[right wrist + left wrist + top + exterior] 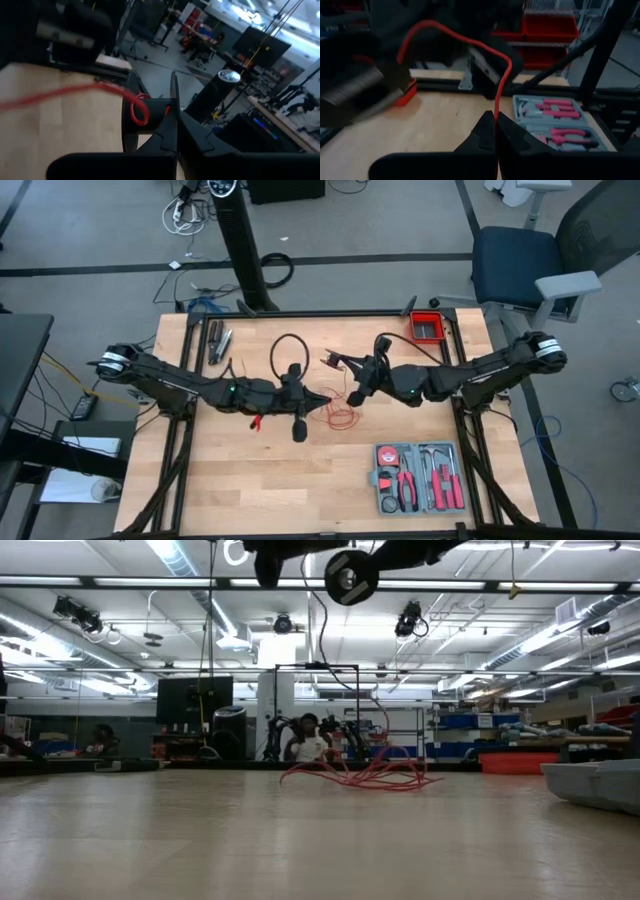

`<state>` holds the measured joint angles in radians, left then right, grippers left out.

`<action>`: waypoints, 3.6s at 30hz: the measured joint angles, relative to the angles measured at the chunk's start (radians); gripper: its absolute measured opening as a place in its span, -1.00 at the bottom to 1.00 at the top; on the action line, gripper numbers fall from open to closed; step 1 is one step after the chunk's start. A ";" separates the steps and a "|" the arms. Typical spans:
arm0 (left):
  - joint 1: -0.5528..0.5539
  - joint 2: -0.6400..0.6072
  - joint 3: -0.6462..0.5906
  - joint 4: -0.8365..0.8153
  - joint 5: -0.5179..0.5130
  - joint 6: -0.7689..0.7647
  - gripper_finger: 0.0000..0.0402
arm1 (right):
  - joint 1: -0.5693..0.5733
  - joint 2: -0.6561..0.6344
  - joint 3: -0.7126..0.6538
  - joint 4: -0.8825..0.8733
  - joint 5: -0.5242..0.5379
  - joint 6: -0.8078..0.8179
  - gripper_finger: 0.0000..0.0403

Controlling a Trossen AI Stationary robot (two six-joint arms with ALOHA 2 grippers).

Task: Coil cords
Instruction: Coil the wire

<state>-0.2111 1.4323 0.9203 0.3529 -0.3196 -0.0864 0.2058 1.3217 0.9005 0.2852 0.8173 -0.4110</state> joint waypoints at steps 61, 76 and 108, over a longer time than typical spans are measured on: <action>-0.008 -0.098 0.000 -0.109 -0.307 0.079 -0.99 | 0.076 -0.241 0.000 -0.530 -0.213 0.110 -1.00; -0.016 -0.084 0.001 -0.049 -0.241 0.021 -0.99 | -0.037 -0.045 0.000 -0.220 -0.021 0.100 -1.00; -0.046 0.021 0.001 0.000 -0.183 0.106 -0.99 | 0.000 0.163 0.000 0.341 -0.200 -0.062 -1.00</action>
<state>-0.2572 1.4532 0.9210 0.3528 -0.5030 0.0198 0.2059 1.4845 0.9001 0.6264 0.6169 -0.4729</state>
